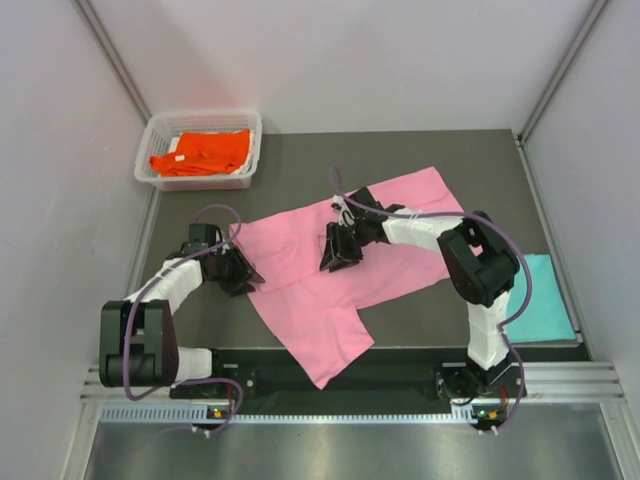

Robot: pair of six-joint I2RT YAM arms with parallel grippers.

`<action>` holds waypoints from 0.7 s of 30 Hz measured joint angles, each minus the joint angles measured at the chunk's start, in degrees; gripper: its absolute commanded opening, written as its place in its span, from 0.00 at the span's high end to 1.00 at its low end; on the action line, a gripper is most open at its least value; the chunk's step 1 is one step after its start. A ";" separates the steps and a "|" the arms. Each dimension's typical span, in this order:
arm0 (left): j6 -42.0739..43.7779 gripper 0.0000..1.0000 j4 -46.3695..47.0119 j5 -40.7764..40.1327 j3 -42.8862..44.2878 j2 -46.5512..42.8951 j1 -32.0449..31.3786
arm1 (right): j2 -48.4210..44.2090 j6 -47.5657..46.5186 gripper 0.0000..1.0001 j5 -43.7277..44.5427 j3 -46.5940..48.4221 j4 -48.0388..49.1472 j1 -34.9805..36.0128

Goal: Fold and stack the t-shirts
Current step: Fold the tshirt

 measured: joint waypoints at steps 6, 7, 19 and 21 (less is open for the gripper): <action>0.42 0.61 1.62 0.22 0.00 2.10 0.00 | 1.97 -1.05 0.65 0.11 1.33 -0.61 0.00; 0.42 0.62 2.10 0.26 0.00 2.38 0.00 | 2.36 -1.27 0.65 0.11 1.81 -0.83 0.00; -0.26 0.75 4.68 1.64 -0.02 5.64 -0.44 | 4.98 -2.34 0.69 0.11 4.15 -1.90 0.00; -0.59 0.77 4.98 1.68 -0.02 5.64 -1.22 | 5.03 -2.54 0.69 0.09 4.39 -2.16 0.00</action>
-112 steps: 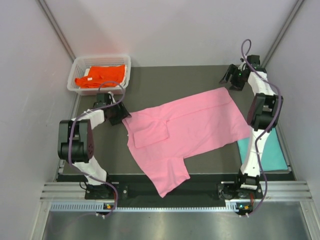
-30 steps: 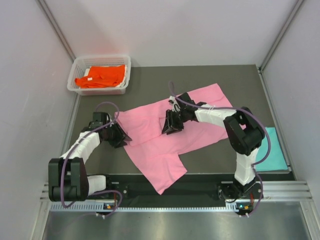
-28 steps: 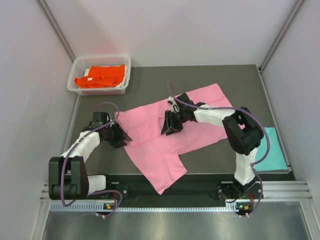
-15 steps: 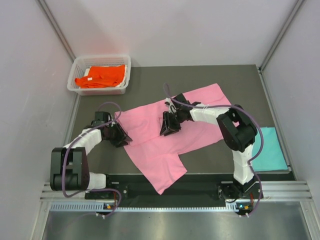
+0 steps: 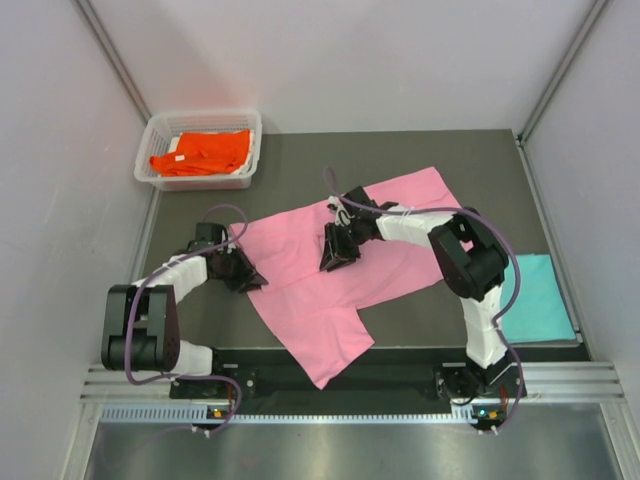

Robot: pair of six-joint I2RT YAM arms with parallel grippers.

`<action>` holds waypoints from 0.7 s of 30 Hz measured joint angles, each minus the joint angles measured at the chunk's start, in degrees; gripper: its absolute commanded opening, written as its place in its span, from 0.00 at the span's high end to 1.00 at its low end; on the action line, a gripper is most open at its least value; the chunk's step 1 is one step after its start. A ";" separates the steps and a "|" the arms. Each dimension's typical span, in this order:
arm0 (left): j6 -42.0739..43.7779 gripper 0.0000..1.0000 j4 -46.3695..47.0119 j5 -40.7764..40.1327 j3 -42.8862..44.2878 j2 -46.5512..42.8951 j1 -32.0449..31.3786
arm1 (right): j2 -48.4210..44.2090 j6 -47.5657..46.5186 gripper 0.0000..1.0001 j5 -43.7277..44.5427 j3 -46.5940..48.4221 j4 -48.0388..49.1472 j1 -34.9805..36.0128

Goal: Fold and stack the t-shirts
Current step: Fold the tshirt

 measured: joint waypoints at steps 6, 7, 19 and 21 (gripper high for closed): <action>-0.46 0.87 0.00 0.31 -0.26 0.00 -0.76 | 0.63 -0.81 0.71 -0.24 1.25 -0.31 0.00; -0.59 0.89 0.00 0.37 -0.39 0.00 -0.76 | 0.81 -0.83 0.74 -0.35 1.42 -0.20 0.00; -3.91 1.00 0.57 2.10 -2.14 -1.79 -0.76 | 1.86 -2.99 1.00 -0.92 1.66 -1.70 -0.42; -5.33 1.00 1.03 2.97 -3.06 -2.86 -0.76 | 1.84 -3.69 1.00 -0.96 1.66 -2.34 -0.83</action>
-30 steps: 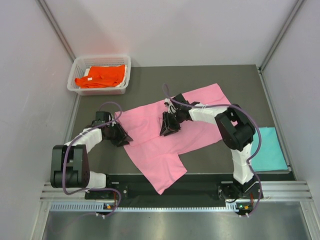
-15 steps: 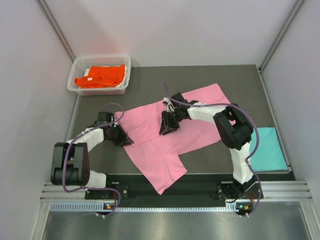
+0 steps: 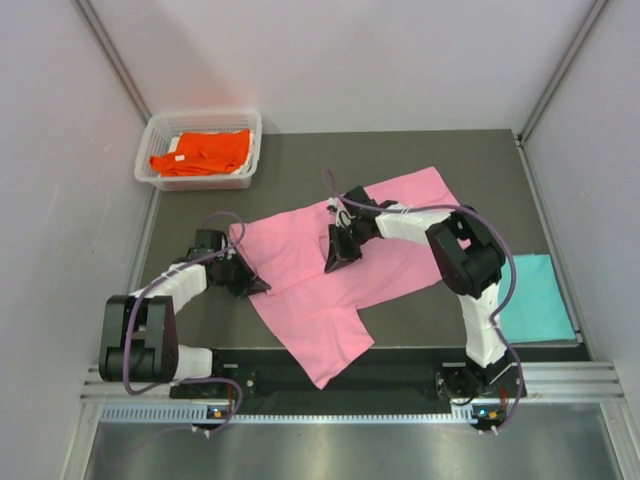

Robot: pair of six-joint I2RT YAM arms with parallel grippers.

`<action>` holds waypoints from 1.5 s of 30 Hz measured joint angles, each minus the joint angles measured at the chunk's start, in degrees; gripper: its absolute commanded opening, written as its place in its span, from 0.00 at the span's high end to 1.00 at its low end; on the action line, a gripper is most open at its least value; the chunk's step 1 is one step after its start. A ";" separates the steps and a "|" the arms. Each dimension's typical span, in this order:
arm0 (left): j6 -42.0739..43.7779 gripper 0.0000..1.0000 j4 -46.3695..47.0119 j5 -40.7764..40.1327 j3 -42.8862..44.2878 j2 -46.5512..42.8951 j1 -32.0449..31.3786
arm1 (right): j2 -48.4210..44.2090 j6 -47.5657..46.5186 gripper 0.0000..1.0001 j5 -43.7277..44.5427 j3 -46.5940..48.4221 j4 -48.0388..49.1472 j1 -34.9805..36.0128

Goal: Fold and stack the t-shirts
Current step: Fold the tshirt

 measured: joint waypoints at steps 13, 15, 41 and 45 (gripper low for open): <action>-7.28 0.94 2.40 3.30 -4.74 -3.26 0.00 | -0.09 -3.21 1.00 -2.58 0.37 -3.19 -3.13; -7.56 0.92 2.45 3.30 -4.74 -3.17 0.00 | -0.09 -3.69 0.99 -3.06 0.76 -3.58 -3.15; 8.46 0.25 -8.79 -18.16 14.16 -12.09 0.48 | -23.82 -11.50 0.44 3.52 -8.63 -13.62 -20.09; 13.53 0.39 -2.97 -18.05 16.46 0.35 3.50 | -27.56 -11.47 0.43 3.28 -12.37 -13.79 -19.41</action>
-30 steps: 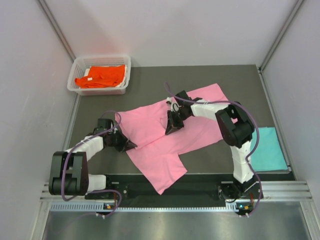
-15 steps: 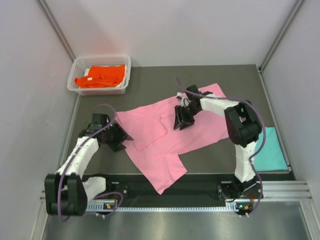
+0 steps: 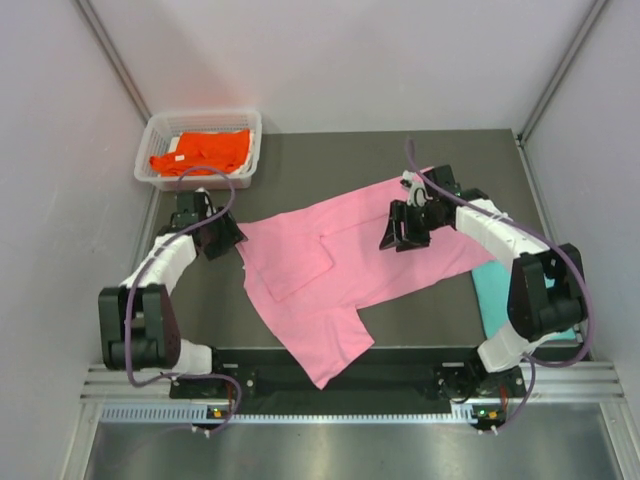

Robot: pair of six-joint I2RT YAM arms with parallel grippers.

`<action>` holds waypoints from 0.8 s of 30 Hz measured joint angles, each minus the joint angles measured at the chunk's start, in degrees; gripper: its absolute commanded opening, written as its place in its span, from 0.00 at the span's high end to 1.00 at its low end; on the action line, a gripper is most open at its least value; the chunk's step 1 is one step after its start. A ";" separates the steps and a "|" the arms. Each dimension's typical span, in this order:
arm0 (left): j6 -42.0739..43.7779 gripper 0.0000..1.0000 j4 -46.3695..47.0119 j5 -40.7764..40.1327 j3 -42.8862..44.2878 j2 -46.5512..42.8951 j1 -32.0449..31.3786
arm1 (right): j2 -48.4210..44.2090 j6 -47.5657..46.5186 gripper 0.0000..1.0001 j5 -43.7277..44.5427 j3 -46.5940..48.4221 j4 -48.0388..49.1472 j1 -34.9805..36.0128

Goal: Fold and stack the t-shirts
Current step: Fold the tshirt

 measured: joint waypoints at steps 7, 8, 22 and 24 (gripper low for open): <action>6.95 0.38 6.78 4.15 7.63 16.94 3.82 | -4.72 -0.15 0.43 1.46 -4.72 -1.64 -0.83; 7.23 0.38 7.65 4.74 8.20 18.27 3.82 | -5.42 -0.20 0.42 1.64 -4.92 -1.97 -1.14; 8.15 1.00 7.87 5.84 13.68 26.97 4.68 | -8.96 -0.20 0.39 3.96 -5.42 -3.93 -9.20; 8.24 1.00 6.84 5.64 14.58 27.39 4.81 | -8.96 -0.20 0.38 4.22 -5.42 -4.31 -9.79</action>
